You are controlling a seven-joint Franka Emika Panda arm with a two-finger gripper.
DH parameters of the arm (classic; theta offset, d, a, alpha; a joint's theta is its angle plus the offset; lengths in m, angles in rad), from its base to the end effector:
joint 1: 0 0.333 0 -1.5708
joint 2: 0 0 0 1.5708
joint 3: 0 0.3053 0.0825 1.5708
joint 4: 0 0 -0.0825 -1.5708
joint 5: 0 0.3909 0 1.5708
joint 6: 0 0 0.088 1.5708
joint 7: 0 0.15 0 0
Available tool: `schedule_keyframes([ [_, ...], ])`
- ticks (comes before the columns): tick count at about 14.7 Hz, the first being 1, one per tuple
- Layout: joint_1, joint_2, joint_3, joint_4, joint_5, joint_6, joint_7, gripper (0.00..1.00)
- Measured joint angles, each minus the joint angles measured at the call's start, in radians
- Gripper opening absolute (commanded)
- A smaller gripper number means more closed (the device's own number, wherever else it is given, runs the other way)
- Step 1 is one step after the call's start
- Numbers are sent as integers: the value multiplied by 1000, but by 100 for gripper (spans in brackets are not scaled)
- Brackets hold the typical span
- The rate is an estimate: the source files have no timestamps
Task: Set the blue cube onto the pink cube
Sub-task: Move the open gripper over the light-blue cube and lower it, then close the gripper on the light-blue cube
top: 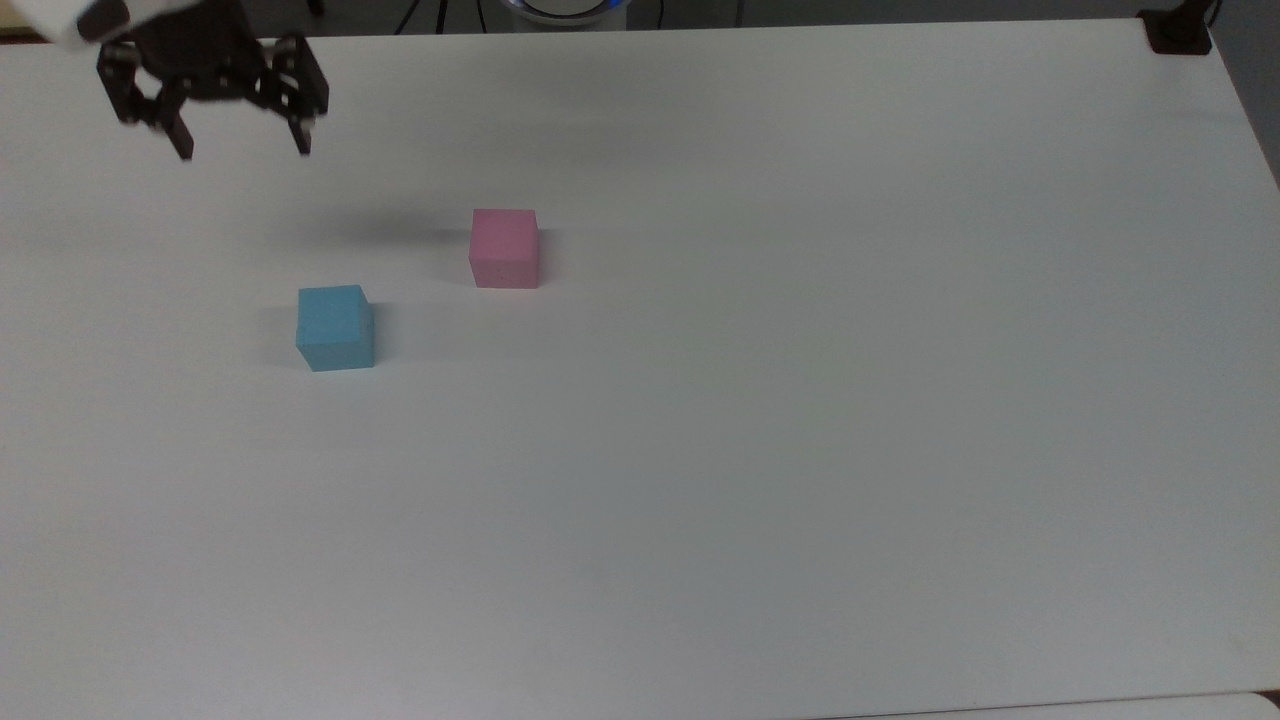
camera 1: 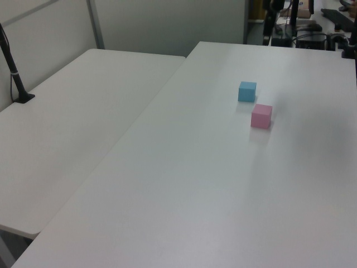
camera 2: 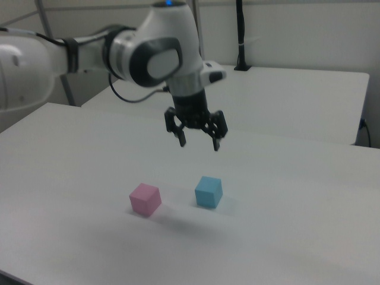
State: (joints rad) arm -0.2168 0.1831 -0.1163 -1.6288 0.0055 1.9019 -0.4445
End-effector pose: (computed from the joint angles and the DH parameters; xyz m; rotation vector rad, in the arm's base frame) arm 0.6035 -0.2039 0.4642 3.0852 0.1741 0.1213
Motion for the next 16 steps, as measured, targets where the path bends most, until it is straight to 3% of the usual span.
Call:
schedule_keyframes([
  [5, 7, 112, 6, -44, 3, 163, 45, 100],
  [15, 42, 220, 13, -91, -4, 318, 108, 100],
  [16, 42, 225, 13, -91, -6, 318, 111, 95],
])
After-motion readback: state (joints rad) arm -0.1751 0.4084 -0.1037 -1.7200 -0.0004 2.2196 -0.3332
